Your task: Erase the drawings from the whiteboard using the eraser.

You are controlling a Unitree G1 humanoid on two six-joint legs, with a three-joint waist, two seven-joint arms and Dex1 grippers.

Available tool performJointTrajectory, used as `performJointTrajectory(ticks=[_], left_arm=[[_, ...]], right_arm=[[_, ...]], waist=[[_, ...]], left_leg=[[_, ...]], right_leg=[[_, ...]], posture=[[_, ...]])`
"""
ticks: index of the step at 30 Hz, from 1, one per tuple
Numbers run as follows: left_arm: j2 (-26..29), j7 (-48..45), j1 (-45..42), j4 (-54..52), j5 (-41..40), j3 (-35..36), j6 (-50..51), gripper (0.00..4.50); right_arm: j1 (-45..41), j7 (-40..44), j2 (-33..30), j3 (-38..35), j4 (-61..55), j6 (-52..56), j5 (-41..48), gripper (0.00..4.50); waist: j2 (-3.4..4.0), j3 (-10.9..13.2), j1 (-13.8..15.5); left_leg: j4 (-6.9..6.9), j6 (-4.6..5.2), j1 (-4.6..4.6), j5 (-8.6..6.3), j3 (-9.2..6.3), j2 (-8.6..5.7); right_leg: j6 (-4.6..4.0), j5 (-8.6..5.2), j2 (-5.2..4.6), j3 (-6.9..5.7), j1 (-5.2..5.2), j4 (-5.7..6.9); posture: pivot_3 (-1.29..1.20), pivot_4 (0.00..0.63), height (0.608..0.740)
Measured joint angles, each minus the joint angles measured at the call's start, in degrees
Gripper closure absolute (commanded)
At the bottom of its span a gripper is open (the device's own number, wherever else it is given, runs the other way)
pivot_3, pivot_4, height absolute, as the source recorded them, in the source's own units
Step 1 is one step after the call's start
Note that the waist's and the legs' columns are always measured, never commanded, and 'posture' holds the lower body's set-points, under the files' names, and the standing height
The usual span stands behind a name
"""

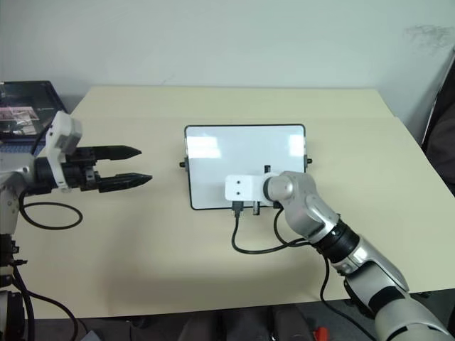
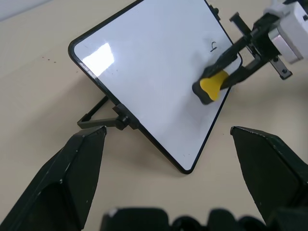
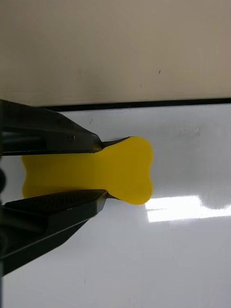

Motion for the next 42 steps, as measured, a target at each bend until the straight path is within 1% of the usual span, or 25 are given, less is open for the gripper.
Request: performJointTrajectory(ticks=[7, 10, 13, 16, 18, 20, 24, 25, 27, 30, 34, 42], left_arm=[[0.2, -0.4, 0.0, 0.0, 0.0, 0.0, 0.1, 0.0], [0.2, -0.4, 0.0, 0.0, 0.1, 0.0, 0.0, 0.0], [0.2, -0.4, 0.0, 0.0, 0.2, 0.0, 0.0, 0.0], [0.1, -0.5, 0.0, 0.0, 0.2, 0.0, 0.0, 0.0], [0.1, -0.8, -0.1, 0.0, 0.3, -0.1, -0.1, 0.0], [0.1, -0.9, -0.3, 0.1, 0.5, -0.3, -0.1, 0.0], [-0.1, -1.1, -1.8, 0.7, 0.8, -1.1, -0.3, 0.0], [-0.1, -1.1, -1.9, 0.7, 0.9, -1.1, -0.4, 0.0], [-0.2, -1.1, -1.9, 1.0, 1.0, -1.1, -0.7, 0.0], [-0.4, -1.1, -1.9, 1.0, 1.1, -1.2, -0.9, 0.0], [-0.4, -1.1, -1.8, 1.0, 1.1, -1.3, -0.9, 0.0], [-0.4, -1.1, -1.8, 0.9, 1.0, -1.3, -0.9, 0.0]], right_arm=[[0.4, 0.5, 0.0, 0.0, -0.4, 0.2, -0.1, 3.83], [0.3, 2.1, -0.1, -1.5, -1.6, 2.9, 1.3, 3.83], [-0.8, 4.4, -0.4, -6.3, -4.7, 8.9, 4.6, 3.83], [-5.6, 5.4, -0.8, -13.7, -10.8, 14.4, 9.1, 3.83], [-7.3, 5.6, -3.1, -17.2, -14.3, 15.9, 10.4, 3.83], [-7.2, 5.1, -6.3, -19.0, -15.3, 16.9, 10.7, 3.83], [-3.0, 2.8, -13.5, -19.1, -13.3, 15.8, 10.0, 3.83], [-1.8, 2.2, -15.1, -19.0, -12.2, 14.8, 9.8, 3.83], [-0.2, 1.0, -16.8, -18.8, -10.1, 12.9, 9.4, 3.83], [1.1, -0.7, -17.3, -17.4, -8.7, 9.8, 8.5, 3.83], [2.3, -2.4, -17.0, -15.8, -6.3, 7.0, 7.8, 3.83], [1.2, -3.4, -15.9, -15.6, -4.9, 6.0, 7.8, 3.83]], waist=[[0.0, 0.0, 0.0], [0.02, 0.0, 0.3], [0.08, 0.1, 0.4], [0.11, 0.1, 0.5], [0.08, 0.1, 0.5], [0.07, 0.1, 0.7], [0.09, 0.1, 0.7], [0.09, 0.1, 0.6], [0.1, 0.1, 0.6], [0.11, 0.1, 0.0], [0.13, 0.1, -0.2], [0.13, 0.1, -0.2]], left_leg=[[0.0, 0.0, 0.04, 0.0, 0.0, 0.0], [-0.01, 0.0, 0.01, 0.0, 0.0, 0.0], [0.01, -0.01, -0.31, 0.01, -0.03, 0.0], [-0.02, -0.01, -0.53, 0.0, -0.12, 0.0], [-0.03, -0.01, -0.56, -0.01, -0.13, 0.0], [-0.06, -0.02, -0.6, -0.03, -0.08, -0.04], [-0.05, -0.02, -0.63, -0.03, 0.0, -0.09], [-0.05, -0.02, -0.62, -0.03, 0.02, -0.1], [-0.05, -0.02, -0.61, -0.03, 0.02, -0.09], [-0.07, -0.02, -0.57, -0.03, 0.04, 0.03], [-0.08, -0.01, -0.57, -0.03, 0.02, 0.06], [-0.03, -0.02, -0.58, -0.03, 0.08, 0.0]], right_leg=[[0.0, 0.0, 0.0, 0.01, 0.02, 0.0], [0.0, 0.0, 0.0, 0.02, 0.0, 0.0], [0.0, 0.01, 0.0, -0.02, -0.23, -0.01], [-0.01, 0.01, 0.0, -0.06, -0.42, -0.06], [-0.11, 0.05, -0.01, -0.12, -0.42, -0.1], [-0.29, 0.07, -0.03, -0.19, -0.41, -0.14], [-0.25, 0.03, -0.03, -0.13, -0.42, -0.17], [-0.08, -0.07, -0.03, -0.11, -0.42, -0.17], [-0.08, -0.07, -0.02, -0.1, -0.42, -0.15], [-0.08, -0.07, 0.02, -0.01, -0.5, -0.09], [-0.11, -0.09, 0.07, -0.02, -0.52, -0.05], [-0.09, -0.07, 0.1, 0.02, -0.52, -0.05]], posture=[[0.0, 0.15, 0.74], [0.0, 0.15, 0.74], [0.0, 0.15, 0.74], [0.0, 0.15, 0.74], [0.0, 0.15, 0.74], [0.0, 0.15, 0.74], [0.0, 0.15, 0.74], [0.0, 0.15, 0.74], [0.0, 0.15, 0.74], [0.0, 0.15, 0.74], [0.0, 0.15, 0.74], [0.0, 0.15, 0.74]])
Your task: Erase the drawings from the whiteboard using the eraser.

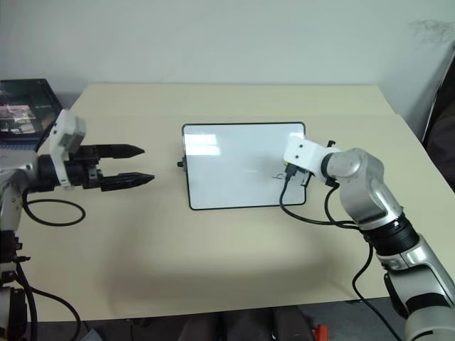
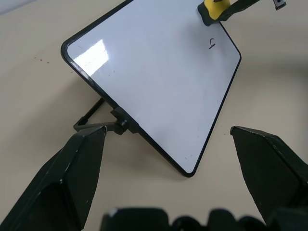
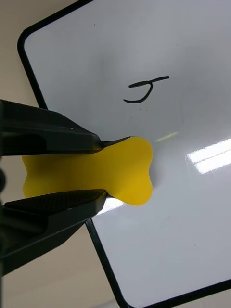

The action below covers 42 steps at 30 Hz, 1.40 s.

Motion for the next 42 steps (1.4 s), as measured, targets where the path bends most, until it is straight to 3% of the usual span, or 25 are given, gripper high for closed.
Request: performJointTrajectory(ticks=[17, 31, 42], left_arm=[[0.0, 0.2, 0.4, 0.0, 0.0, 0.0, 0.0, 0.0], [0.0, 0.4, 0.4, -0.1, 0.0, 0.0, 0.1, 0.0], [0.0, 0.4, 0.3, -0.1, 0.0, 0.0, 0.1, 0.0]], right_arm=[[-1.0, -3.6, 5.0, 1.6, 2.3, -1.0, -0.6, 3.83], [5.4, 1.3, 6.3, 10.0, -6.2, 3.9, -0.9, 3.83], [5.9, 0.9, 6.3, 10.3, -5.5, 3.8, -0.9, 3.83]], waist=[[-0.04, 0.0, -0.1], [-0.1, -0.1, 0.0], [-0.09, -0.1, 0.2]], left_leg=[[0.01, 0.0, 0.1, 0.01, -0.01, 0.05], [0.04, 0.0, 0.2, 0.01, -0.05, 0.03], [0.06, 0.0, 0.23, 0.01, -0.07, 0.01]], right_leg=[[0.0, 0.02, 0.01, 0.02, 0.04, 0.07], [0.01, 0.02, 0.01, -0.02, 0.21, 0.05], [0.03, 0.03, 0.01, -0.05, 0.26, 0.06]], posture=[[0.0, 0.15, 0.74], [0.0, 0.15, 0.74], [0.0, 0.15, 0.74]])
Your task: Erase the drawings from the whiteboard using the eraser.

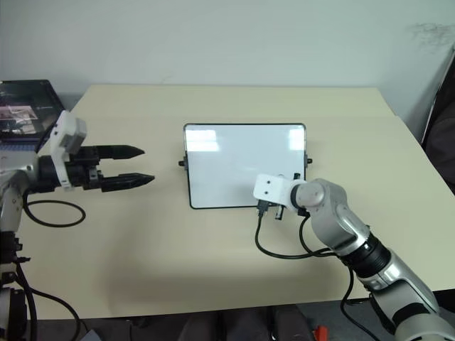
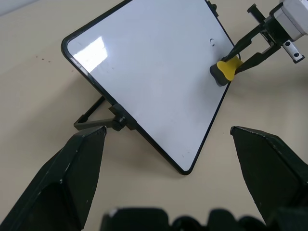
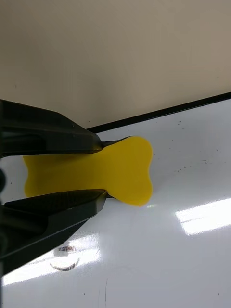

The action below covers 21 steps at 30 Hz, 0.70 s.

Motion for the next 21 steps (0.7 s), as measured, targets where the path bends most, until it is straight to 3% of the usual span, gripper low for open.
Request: performJointTrajectory(ticks=[11, 21], left_arm=[[-0.1, 0.1, -0.5, 0.4, 0.2, -0.1, -0.2, 0.0], [-0.3, 0.0, -1.0, 1.2, 0.7, -0.1, -0.6, 0.0]], right_arm=[[-6.8, -3.7, -4.4, -3.8, 6.6, -3.3, -1.2, 3.83], [-7.9, -6.0, -4.3, -4.7, 8.7, -4.5, -2.2, 3.85]], waist=[[-0.01, 0.0, 0.4], [-0.01, 0.0, 0.3]], left_leg=[[0.05, 0.0, 0.05, 0.02, 0.03, -0.03], [0.06, 0.0, 0.1, 0.02, 0.05, -0.02]], right_leg=[[0.06, 0.07, -0.01, 0.02, 0.06, -0.02], [0.07, 0.11, -0.01, 0.05, 0.1, -0.01]], posture=[[0.0, 0.15, 0.74], [0.0, 0.15, 0.74]])
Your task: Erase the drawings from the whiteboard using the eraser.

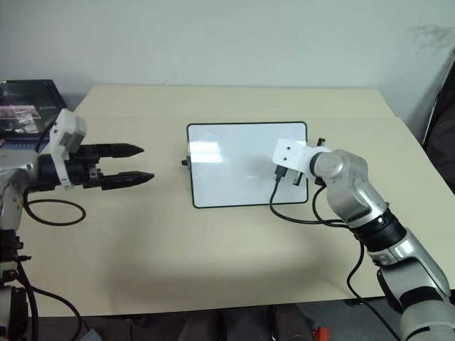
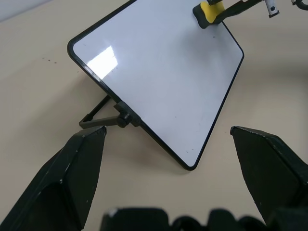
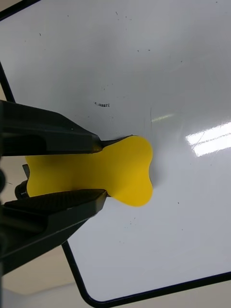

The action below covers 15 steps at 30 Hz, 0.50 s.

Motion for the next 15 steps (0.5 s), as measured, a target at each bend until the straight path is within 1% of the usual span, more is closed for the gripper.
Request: performJointTrajectory(ticks=[6, 9, 15], left_arm=[[0.0, -0.2, -0.2, 0.8, 0.3, -0.1, -0.3, 0.0], [-0.1, -0.3, -0.7, 1.3, 0.5, -0.6, -0.8, 0.0], [-0.2, -0.2, -0.7, 1.1, 0.5, -0.9, -0.9, 0.0]], right_arm=[[1.6, 0.4, 0.9, 0.0, -2.9, 2.2, -1.2, 3.85], [3.8, 0.6, 2.8, 0.6, -5.0, 3.3, -1.4, 3.85], [8.3, 1.8, 5.7, 4.4, -8.5, 4.8, -1.9, 3.85]], waist=[[-0.01, 0.0, 0.0], [-0.05, 0.0, -0.1], [-0.07, 0.0, -0.3]], left_leg=[[-0.03, 0.0, 0.0, 0.0, -0.01, 0.02], [-0.05, 0.0, 0.02, 0.0, -0.01, 0.05], [-0.05, 0.0, 0.19, 0.0, 0.0, 0.08]], right_leg=[[-0.01, -0.01, 0.0, -0.01, -0.01, -0.02], [-0.02, -0.01, 0.0, 0.0, 0.0, -0.03], [-0.02, -0.01, 0.0, 0.02, 0.11, 0.0]], posture=[[0.0, 0.15, 0.74], [0.0, 0.15, 0.74], [0.0, 0.15, 0.74]])
